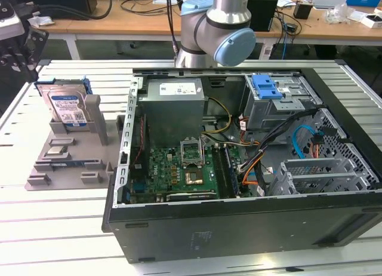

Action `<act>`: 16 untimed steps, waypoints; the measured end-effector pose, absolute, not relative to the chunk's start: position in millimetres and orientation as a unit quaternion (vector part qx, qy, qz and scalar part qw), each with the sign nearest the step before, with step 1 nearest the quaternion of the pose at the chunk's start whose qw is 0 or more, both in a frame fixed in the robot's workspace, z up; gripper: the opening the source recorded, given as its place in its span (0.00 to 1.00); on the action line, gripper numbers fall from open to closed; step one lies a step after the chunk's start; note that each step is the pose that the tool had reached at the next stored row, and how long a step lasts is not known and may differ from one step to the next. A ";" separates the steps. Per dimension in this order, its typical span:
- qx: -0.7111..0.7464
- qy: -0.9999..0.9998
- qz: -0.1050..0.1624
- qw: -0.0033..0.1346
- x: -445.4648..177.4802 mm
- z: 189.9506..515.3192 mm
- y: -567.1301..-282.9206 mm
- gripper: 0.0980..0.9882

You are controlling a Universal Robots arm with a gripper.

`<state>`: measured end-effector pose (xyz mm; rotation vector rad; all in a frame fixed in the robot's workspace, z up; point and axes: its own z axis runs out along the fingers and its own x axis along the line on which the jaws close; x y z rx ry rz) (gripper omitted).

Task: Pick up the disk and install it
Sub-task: 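Pick up the disk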

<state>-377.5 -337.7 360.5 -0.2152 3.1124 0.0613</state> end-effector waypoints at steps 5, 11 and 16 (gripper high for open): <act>-0.105 0.994 0.020 0.010 -377.5 360.5 -337.7 0.00; -0.151 0.988 0.020 0.009 -377.5 360.5 -337.7 0.00; -0.200 0.980 0.021 0.008 -377.5 360.5 -337.7 0.00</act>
